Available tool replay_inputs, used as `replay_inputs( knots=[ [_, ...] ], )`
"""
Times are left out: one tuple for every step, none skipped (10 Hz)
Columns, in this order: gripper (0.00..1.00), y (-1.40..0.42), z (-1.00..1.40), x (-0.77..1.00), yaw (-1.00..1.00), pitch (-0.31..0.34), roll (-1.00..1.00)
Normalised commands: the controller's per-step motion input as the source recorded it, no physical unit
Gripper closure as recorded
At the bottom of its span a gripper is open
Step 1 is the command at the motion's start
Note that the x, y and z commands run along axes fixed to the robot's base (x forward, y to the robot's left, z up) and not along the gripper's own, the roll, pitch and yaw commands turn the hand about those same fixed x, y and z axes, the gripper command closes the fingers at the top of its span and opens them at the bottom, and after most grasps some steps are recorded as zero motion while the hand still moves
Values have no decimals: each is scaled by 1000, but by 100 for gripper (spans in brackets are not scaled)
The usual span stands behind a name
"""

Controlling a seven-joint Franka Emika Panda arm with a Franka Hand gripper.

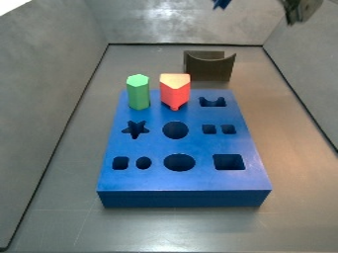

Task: Pick up the star object. Move up. Place the star object on the fixture. Regrasp the star object. Move to above the board. Insert the star object.
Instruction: Move to above the board.

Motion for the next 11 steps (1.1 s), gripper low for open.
replay_inputs(
  knots=[
    [100, -48, 1000, 36, 75, 159, -43],
    [100, -47, 1000, 44, 96, 164, -38],
    [100, -44, 809, 49, 111, 166, -34],
    [100, -38, 639, 44, 123, 160, -29],
    [100, -31, 469, 35, 133, 145, -34],
    [100, -24, 302, 31, 139, 131, -41],
    [100, -1000, 191, -663, -81, 8, -1000],
    [100, -1000, 180, -669, -83, -4, -1000],
    [100, -1000, 191, -718, -83, -23, -1000],
    [100, -1000, 178, -726, -88, -26, -1000],
    [100, -1000, 185, -738, -94, -21, -1000]
  ],
)
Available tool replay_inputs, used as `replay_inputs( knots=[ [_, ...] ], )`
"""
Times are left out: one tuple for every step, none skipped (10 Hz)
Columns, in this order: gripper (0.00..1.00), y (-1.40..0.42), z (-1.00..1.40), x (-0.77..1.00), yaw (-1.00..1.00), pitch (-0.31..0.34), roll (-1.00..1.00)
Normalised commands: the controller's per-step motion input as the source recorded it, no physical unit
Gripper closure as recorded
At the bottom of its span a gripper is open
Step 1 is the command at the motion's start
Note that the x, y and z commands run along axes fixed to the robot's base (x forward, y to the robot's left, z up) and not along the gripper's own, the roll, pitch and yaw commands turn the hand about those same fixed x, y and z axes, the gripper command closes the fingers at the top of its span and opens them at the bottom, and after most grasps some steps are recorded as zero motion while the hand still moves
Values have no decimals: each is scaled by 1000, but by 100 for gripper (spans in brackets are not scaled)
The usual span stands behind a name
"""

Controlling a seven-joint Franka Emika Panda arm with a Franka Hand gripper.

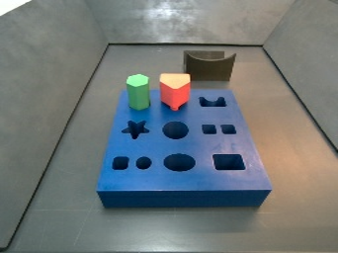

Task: Pick up the star object. Move up. Place the star object on the fixture. Regrasp the star object. Move to above the board. Insert the star object.
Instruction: Move to above the board, then insert the star object.

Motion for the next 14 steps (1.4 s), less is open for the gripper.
replay_inputs(
  knots=[
    [100, -1000, 186, -746, -95, -19, -1000],
    [100, -1000, 183, -777, -98, -17, -1000],
    [100, -910, 171, -726, -99, -15, -1000],
    [100, -478, 89, -444, -99, -16, -1000],
    [100, -247, 40, -261, -96, -9, -1000],
    [100, -109, 29, -134, -82, -2, -1000],
    [100, -80, 16, -108, -83, -5, -962],
    [100, -22, 5, -72, -46, -18, -644],
    [100, 1, 3, -57, -27, -26, -426],
    [100, 4, -2, -38, -14, -24, -220],
    [100, 0, -17, 0, 0, 0, 0],
    [100, 0, 0, 0, 0, 6, 0],
    [100, 0, 0, 0, 0, -6, 0],
    [100, 0, 0, 0, 0, 4, 0]
  ],
)
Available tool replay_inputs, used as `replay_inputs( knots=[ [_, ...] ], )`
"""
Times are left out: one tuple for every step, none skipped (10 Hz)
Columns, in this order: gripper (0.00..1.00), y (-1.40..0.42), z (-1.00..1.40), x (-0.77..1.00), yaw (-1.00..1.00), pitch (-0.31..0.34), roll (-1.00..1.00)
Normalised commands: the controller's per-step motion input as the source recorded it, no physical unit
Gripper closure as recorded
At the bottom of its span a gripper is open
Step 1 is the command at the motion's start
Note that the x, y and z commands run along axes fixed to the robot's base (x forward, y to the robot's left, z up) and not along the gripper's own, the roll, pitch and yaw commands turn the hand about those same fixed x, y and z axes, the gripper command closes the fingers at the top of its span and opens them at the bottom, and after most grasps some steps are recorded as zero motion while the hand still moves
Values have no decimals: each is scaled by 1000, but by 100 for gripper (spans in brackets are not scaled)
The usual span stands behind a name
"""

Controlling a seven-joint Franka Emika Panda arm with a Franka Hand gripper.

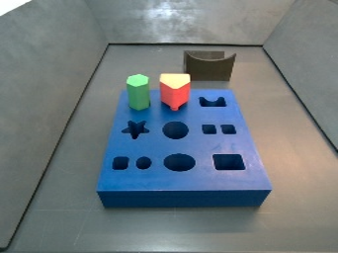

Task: Pick up the star object. Move up. Place the star object on the fixture. Regrasp the star object. Move to above the board. Insert the star object.
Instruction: Insert the star object.

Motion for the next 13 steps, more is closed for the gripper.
replay_inputs(
  knots=[
    [100, 0, 0, -43, 0, -37, 0],
    [100, 0, 0, -54, 0, -50, 0],
    [100, 0, 0, 0, 0, -16, 0],
    [100, -17, -26, 0, 0, 0, 0],
    [100, -80, -260, -20, 0, -11, -4],
    [100, -89, -400, -283, 0, -60, -70],
    [100, -146, -583, -451, -86, -54, -64],
    [100, -191, -734, -726, -251, -91, -106],
    [100, -209, -823, -680, -340, -54, -161],
    [100, -246, -786, -591, -366, -43, -183],
    [100, -197, -700, -394, -509, -19, -229],
    [100, -86, -586, -166, -709, 0, -254],
    [100, -69, -331, -66, -749, -33, -273]
  ],
)
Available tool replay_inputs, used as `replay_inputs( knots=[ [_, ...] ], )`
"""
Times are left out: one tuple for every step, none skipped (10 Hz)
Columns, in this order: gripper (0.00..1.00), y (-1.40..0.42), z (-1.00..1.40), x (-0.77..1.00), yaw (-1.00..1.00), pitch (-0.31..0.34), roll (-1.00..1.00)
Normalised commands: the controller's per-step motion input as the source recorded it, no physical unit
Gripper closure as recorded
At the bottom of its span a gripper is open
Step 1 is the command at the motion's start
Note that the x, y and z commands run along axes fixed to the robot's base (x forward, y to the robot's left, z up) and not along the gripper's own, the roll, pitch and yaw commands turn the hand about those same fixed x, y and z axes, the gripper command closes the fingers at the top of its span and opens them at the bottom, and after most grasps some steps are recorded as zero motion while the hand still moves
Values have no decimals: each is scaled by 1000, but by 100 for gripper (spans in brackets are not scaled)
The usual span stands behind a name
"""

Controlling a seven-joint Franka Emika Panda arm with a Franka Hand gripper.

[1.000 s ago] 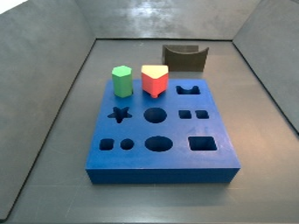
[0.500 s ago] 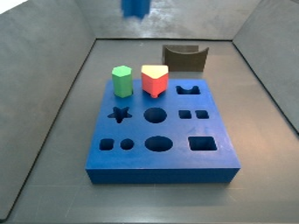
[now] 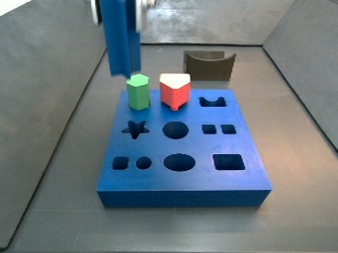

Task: Pick up the star object. Move up. Place the star object on the fixture. Regrasp the star object. Move to above the board. Insert the star object.
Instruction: Insert the star object.

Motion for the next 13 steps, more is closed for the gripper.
replay_inputs(
  knots=[
    [100, -74, -169, -14, -751, -67, -296],
    [100, -86, -123, 0, -746, -84, -300],
    [100, -97, -114, 0, -714, -64, -310],
    [100, -29, -297, 97, -571, 0, -320],
    [100, -6, -409, 246, -483, 26, -314],
    [100, 0, -517, 343, -354, 50, -263],
    [100, 0, -594, 294, -269, 57, -219],
    [100, -17, -611, 214, -251, 49, -216],
    [100, -14, -674, 0, -137, 3, -223],
    [100, 0, -574, -194, -69, 0, -190],
    [100, 0, -463, -240, -89, 0, -131],
    [100, 0, -214, -189, -123, 14, -70],
    [100, 0, -140, -160, -114, 0, -116]
  ],
)
